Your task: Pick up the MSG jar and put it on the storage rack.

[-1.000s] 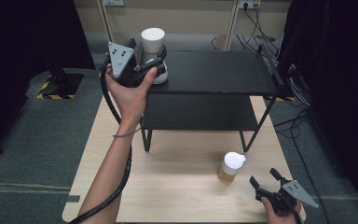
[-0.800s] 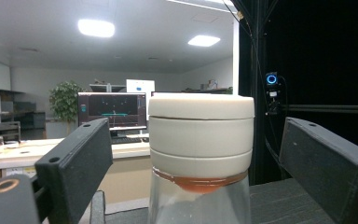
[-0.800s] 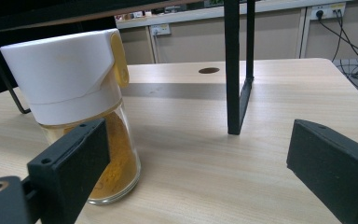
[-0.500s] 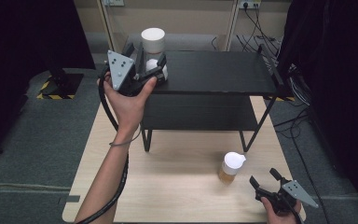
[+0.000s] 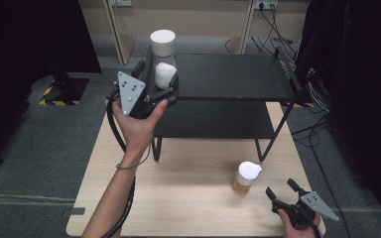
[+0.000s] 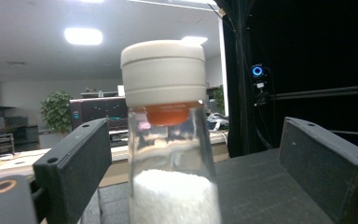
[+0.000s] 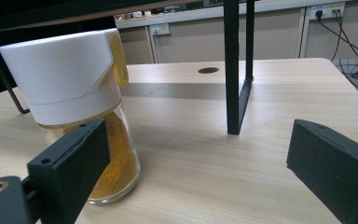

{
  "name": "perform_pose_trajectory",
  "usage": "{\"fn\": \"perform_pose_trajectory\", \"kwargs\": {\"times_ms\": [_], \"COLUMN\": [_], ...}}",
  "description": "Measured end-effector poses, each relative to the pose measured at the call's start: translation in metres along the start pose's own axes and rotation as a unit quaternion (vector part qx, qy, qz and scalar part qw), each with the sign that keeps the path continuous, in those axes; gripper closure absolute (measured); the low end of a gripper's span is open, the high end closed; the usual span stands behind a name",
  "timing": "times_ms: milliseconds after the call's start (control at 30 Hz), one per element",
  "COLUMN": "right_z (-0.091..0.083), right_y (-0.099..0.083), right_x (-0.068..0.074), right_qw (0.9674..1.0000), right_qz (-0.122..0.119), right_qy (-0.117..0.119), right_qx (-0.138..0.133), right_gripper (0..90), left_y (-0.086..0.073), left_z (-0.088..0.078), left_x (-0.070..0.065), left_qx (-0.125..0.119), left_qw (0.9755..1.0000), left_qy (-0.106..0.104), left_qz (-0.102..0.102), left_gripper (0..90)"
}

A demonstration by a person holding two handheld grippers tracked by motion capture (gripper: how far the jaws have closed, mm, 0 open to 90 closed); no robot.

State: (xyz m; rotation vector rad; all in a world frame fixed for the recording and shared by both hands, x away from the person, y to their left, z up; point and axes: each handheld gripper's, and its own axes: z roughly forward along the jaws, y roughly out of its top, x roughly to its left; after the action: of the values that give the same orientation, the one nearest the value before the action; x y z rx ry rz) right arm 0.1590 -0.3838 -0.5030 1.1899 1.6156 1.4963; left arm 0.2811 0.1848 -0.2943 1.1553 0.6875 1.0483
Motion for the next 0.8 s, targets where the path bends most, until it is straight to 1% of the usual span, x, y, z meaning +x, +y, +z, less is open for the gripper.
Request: {"fn": "perform_pose_trajectory", "kwargs": {"times_ms": [100, 300, 433, 533, 600, 800], "right_z": [0.000, 0.000, 0.000, 0.000, 0.000, 0.000], "right_y": [0.000, 0.001, 0.000, 0.000, 0.000, 0.000], "right_x": [0.000, 0.001, 0.001, 0.001, 0.001, 0.001], "right_qw": [1.0000, 1.0000, 1.0000, 1.0000, 1.0000, 1.0000], "right_qz": [-0.001, -0.002, -0.003, -0.002, -0.003, -0.003], "right_qy": [0.000, -0.001, -0.001, -0.001, -0.001, 0.000], "right_qx": [0.000, 0.002, 0.001, 0.000, 0.000, 0.000], "right_gripper": [6.1, 6.1, 6.1, 6.1, 6.1, 6.1], "left_y": [-0.004, -0.014, -0.022, -0.028, -0.032, -0.046], "left_z": [-0.006, -0.018, -0.026, -0.033, -0.037, -0.051], "left_x": [0.000, 0.000, -0.002, -0.003, -0.003, -0.004], "left_qx": [0.000, 0.003, 0.006, 0.003, 0.003, 0.008], "left_qw": [1.0000, 0.9999, 0.9998, 0.9998, 0.9998, 0.9997], "left_qy": [-0.005, -0.013, -0.018, -0.019, -0.020, -0.023], "left_qz": [0.002, -0.001, 0.005, 0.009, 0.009, 0.010], "left_gripper": [8.6, 8.7, 8.6, 8.6, 8.6, 8.6]}}
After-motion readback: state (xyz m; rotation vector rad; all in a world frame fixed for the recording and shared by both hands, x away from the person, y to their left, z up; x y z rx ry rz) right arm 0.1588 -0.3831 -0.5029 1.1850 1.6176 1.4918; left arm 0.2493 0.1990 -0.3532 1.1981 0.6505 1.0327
